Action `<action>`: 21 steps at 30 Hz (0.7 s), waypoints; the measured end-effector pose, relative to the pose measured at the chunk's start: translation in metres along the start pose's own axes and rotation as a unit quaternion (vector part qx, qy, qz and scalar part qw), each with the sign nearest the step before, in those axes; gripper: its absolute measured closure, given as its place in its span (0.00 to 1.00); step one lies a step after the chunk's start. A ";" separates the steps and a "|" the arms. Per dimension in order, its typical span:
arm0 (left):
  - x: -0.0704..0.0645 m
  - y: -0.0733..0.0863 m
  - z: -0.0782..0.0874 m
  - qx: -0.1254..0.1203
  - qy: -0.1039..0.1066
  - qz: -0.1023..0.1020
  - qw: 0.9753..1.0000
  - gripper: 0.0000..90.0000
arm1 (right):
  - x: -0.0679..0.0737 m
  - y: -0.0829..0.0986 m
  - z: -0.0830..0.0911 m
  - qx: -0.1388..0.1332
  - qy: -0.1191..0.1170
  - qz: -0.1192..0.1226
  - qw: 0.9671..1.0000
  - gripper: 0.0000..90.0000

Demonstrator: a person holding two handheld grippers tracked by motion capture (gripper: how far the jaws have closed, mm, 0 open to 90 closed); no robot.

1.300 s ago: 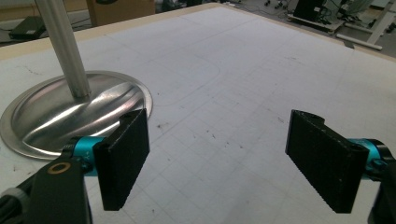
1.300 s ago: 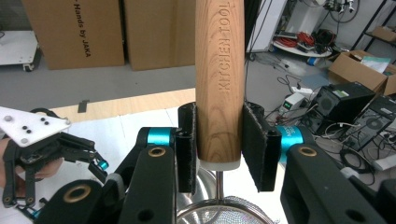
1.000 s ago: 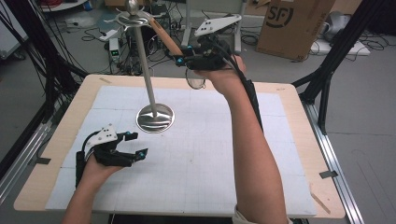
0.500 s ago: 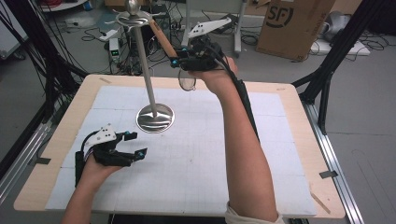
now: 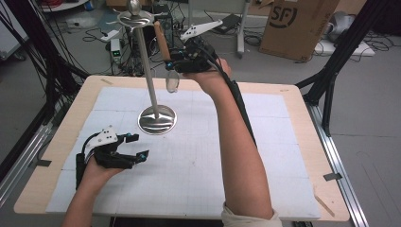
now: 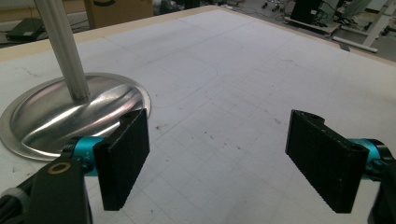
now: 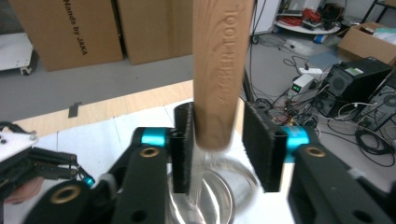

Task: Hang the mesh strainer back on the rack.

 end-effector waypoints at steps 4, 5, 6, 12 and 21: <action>0.000 0.000 0.000 0.001 0.000 -0.001 1.000 0.25 | 0.001 -0.001 0.002 0.002 0.006 0.006 1.000 0.67; -0.001 0.000 0.000 0.001 0.001 0.000 1.000 0.25 | 0.001 -0.001 0.003 0.001 0.007 0.003 1.000 0.65; -0.001 0.000 0.000 0.002 0.001 0.000 1.000 0.25 | 0.001 -0.001 0.005 0.001 0.009 0.000 1.000 0.65; 0.000 0.000 -0.001 0.004 0.000 -0.002 1.000 0.25 | 0.000 0.002 0.015 0.002 0.012 0.003 1.000 0.62; -0.001 0.000 -0.001 0.005 0.001 -0.003 1.000 0.25 | 0.001 0.014 0.032 -0.005 0.008 0.005 1.000 0.55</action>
Point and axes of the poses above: each handheld gripper's, and its own axes: z roughly backward along the jaws, y roughly out of its underside, x roughly to its left, the point moved 2 cm from there along -z, roughly forward along the jaws, and after that the axes turned 13 degrees about -z, right-handed, at the moved point
